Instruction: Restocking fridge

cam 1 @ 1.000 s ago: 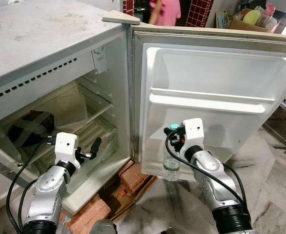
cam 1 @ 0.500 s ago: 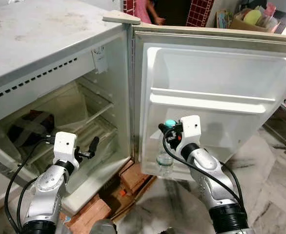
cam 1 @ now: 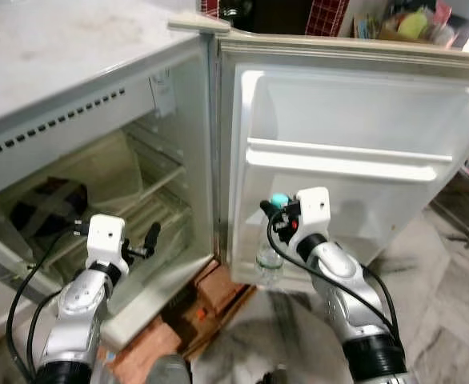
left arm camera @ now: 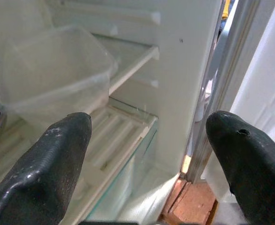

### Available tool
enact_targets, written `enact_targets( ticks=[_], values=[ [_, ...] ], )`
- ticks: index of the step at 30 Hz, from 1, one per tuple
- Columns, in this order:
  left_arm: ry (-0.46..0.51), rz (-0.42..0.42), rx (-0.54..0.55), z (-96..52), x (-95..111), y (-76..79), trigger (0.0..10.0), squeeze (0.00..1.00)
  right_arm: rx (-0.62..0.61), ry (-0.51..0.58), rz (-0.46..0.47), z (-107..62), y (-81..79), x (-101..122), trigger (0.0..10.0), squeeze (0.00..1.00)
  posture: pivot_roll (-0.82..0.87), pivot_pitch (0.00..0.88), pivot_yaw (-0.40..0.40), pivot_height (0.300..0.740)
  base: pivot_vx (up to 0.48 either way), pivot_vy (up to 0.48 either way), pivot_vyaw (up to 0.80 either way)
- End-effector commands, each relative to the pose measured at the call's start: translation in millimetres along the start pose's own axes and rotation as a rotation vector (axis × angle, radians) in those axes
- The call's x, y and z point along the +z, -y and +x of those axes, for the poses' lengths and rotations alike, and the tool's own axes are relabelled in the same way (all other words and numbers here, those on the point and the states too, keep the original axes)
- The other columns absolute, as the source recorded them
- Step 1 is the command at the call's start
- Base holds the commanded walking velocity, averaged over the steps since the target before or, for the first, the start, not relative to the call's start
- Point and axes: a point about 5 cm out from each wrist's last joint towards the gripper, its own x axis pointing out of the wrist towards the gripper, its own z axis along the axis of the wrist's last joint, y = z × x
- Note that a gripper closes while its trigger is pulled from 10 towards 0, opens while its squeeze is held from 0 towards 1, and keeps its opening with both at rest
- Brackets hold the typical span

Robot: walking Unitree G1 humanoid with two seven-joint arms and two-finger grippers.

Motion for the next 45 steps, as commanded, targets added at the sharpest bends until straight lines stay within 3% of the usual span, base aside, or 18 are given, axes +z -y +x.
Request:
enact_targets(
  ticks=[1,12,33,45],
  values=[
    [0.003,0.014,0.009,0.6,2,-3.2,10.0,0.00,0.009,0.024,-0.002,2.2,-1.0,4,10.0,0.00,0.10,0.036,-0.031,0.647,0.000,0.000,0.00],
    [0.004,0.018,0.011,1.7,2,-3.5,10.0,0.00,0.010,0.031,-0.005,3.1,-1.3,5,10.0,0.00,0.10,0.036,-0.030,0.592,0.000,0.000,0.00],
    [0.048,0.016,-0.028,3.3,6,-1.2,10.0,0.00,0.014,0.071,-0.052,6.0,-4.3,10,10.0,0.00,0.10,0.040,-0.030,0.592,0.000,0.000,0.00],
    [0.055,0.011,-0.036,3.5,6,-0.2,10.0,0.00,0.067,0.120,-0.098,7.2,-10.0,18,10.0,0.00,0.10,0.042,-0.030,0.592,0.311,0.000,0.00]
  ],
)
